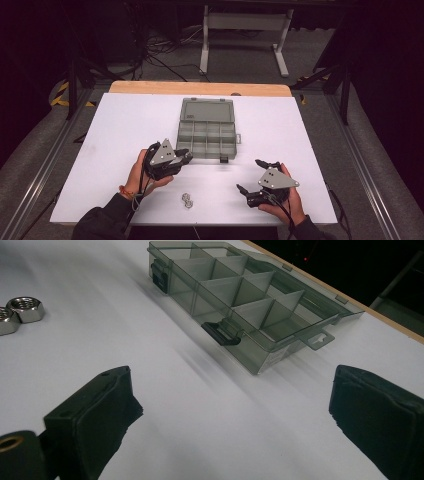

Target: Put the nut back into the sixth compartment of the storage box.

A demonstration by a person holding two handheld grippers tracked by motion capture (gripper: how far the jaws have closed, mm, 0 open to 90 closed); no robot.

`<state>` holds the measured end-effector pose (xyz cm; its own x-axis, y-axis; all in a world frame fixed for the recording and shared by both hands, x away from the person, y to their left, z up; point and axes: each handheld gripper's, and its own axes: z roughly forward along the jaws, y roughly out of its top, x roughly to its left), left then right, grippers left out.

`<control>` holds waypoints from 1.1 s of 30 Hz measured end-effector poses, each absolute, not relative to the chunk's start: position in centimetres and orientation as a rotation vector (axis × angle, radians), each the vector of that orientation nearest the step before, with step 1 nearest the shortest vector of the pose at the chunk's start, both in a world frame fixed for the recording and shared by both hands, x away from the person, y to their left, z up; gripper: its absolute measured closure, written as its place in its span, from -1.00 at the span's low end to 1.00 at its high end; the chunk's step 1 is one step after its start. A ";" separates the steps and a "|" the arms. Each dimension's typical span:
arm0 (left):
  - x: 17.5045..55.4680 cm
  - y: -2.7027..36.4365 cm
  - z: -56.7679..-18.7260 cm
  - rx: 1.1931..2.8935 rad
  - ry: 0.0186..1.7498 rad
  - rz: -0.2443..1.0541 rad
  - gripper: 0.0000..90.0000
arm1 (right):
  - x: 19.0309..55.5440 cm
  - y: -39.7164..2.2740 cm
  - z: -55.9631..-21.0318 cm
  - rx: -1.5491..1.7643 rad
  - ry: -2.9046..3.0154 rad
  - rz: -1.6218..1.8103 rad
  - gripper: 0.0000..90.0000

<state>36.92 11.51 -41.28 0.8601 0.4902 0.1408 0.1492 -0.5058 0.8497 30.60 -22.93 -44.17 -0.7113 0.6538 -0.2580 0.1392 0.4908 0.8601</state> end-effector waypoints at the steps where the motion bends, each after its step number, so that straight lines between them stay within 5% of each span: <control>1: 37.0 11.4 -41.3 2.084 0.466 0.452 0.55 | 30.6 -22.9 -44.2 0.650 2.167 1.178 -0.89; 33: 42.8 8.5 -42.1 2.127 0.554 0.444 0.55 | 30.7 -23.0 -44.3 0.654 2.174 1.167 -0.89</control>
